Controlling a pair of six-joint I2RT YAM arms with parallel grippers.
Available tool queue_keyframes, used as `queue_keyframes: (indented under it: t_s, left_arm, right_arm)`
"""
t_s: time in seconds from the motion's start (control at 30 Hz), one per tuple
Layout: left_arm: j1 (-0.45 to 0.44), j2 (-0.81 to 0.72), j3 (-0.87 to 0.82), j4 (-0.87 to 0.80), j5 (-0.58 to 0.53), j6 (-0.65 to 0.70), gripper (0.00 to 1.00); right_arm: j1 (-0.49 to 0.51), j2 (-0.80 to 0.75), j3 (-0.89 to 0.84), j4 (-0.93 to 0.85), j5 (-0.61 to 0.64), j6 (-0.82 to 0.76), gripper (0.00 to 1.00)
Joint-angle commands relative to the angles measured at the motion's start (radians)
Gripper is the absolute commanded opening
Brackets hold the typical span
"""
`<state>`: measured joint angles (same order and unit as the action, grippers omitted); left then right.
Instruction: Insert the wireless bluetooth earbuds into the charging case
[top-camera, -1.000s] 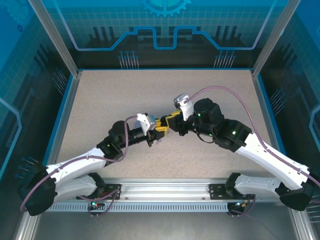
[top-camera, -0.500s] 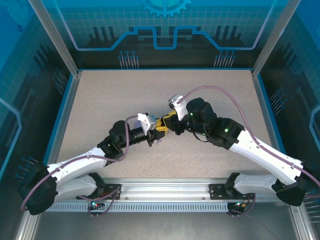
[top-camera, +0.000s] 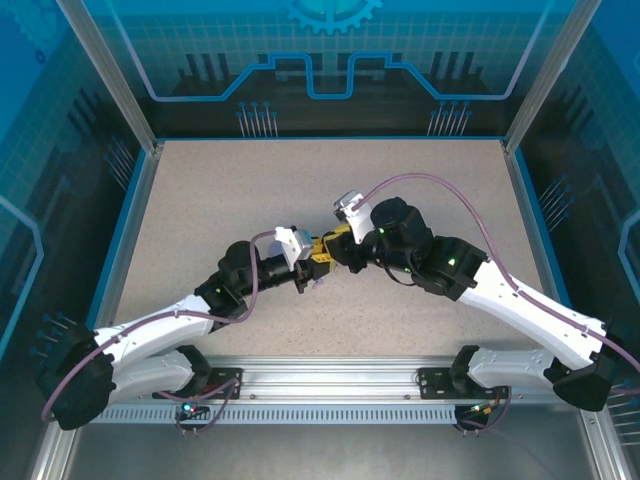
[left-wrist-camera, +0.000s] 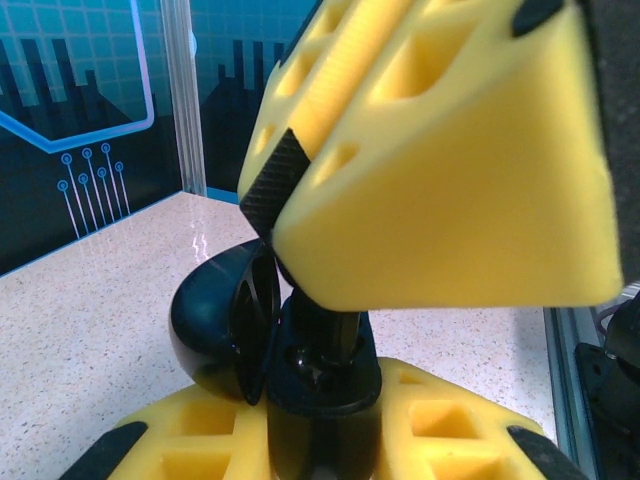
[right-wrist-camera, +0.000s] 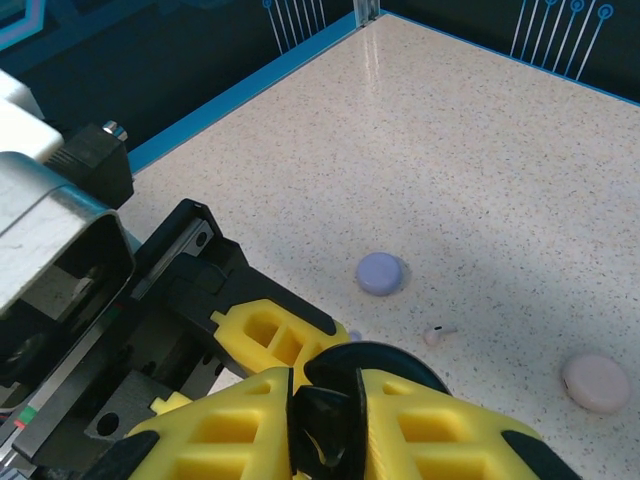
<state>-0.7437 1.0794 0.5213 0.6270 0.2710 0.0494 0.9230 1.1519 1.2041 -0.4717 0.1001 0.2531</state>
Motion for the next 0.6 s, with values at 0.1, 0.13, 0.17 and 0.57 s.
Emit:
queue_keyframes:
  t_s: [0.1, 0.13, 0.17, 0.57]
  left_arm:
    - [-0.008, -0.004, 0.034, 0.031, 0.019, -0.02, 0.0]
    - [-0.008, -0.004, 0.034, 0.031, 0.019, -0.02, 0.0]
    - [-0.009, -0.004, 0.033, 0.031, 0.02, -0.02, 0.0]
    - [-0.008, 0.001, 0.031, -0.001, 0.011, 0.004, 0.0]
  right_arm:
    - [0.021, 0.008, -0.012, -0.028, -0.005, -0.011, 0.21]
    - [0.023, 0.009, -0.01, -0.033, 0.002, -0.012, 0.21]
    - [0.023, 0.011, -0.009, -0.037, 0.01, -0.011, 0.21]
    - [0.025, 0.008, 0.029, -0.073, 0.061, -0.011, 0.21]
